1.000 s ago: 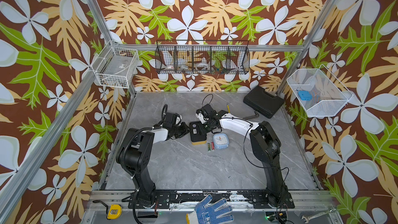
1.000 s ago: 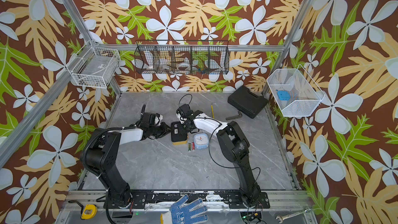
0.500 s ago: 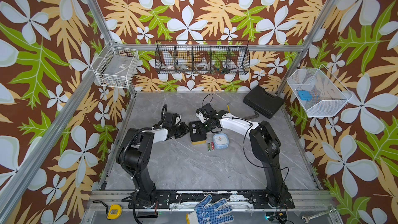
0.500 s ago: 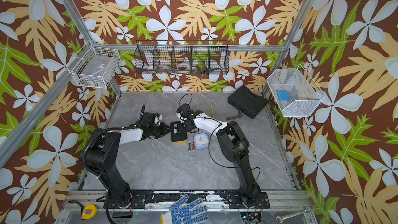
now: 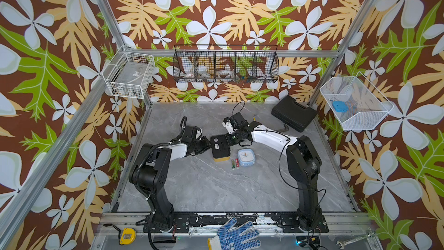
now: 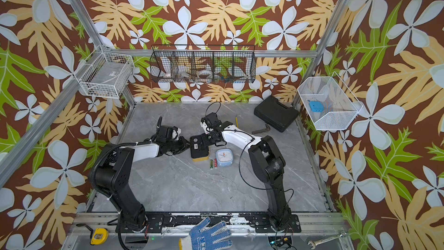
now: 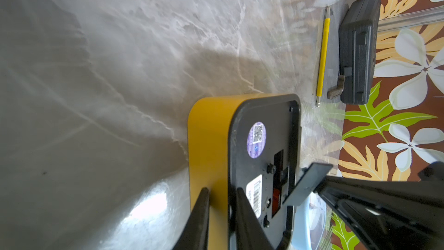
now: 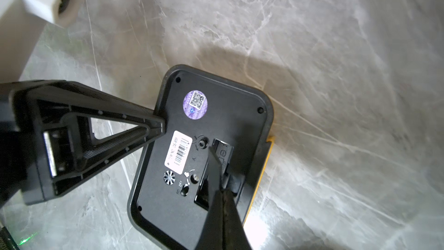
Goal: Insert the battery into the alarm
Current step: Remove the cover from the alarm, then place the cover at the center of the board.
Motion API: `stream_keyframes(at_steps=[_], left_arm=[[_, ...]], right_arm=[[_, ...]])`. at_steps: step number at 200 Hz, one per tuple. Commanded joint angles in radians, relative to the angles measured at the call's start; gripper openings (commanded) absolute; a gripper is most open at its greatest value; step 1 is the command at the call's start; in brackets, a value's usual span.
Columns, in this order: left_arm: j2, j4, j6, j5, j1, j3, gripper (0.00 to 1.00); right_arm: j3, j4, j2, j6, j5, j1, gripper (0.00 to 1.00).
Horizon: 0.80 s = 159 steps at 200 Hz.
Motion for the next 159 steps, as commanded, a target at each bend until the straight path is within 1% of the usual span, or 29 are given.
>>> stream_keyframes(at_steps=[1, 34, 80, 121, 159], left_arm=[[-0.005, -0.054, 0.009, -0.033, -0.001, -0.004, 0.21], [-0.006, -0.055, 0.009, -0.033, 0.001, -0.004, 0.21], [-0.005, -0.053, 0.011, -0.024, -0.001, -0.001, 0.21], [-0.016, -0.052, 0.014, -0.023, 0.0, -0.005, 0.21], [-0.029, -0.05, 0.017, -0.025, 0.0, -0.01, 0.21]], right_arm=[[-0.007, 0.01, -0.016, 0.015, -0.03, -0.014, 0.0], [-0.041, 0.054, -0.043, 0.036, -0.089, -0.058, 0.0], [-0.086, 0.067, -0.061, 0.025, -0.155, -0.166, 0.0], [-0.1, 0.081, 0.005, 0.006, -0.21, -0.241, 0.0], [-0.028, 0.051, 0.103, -0.017, -0.22, -0.253, 0.0]])
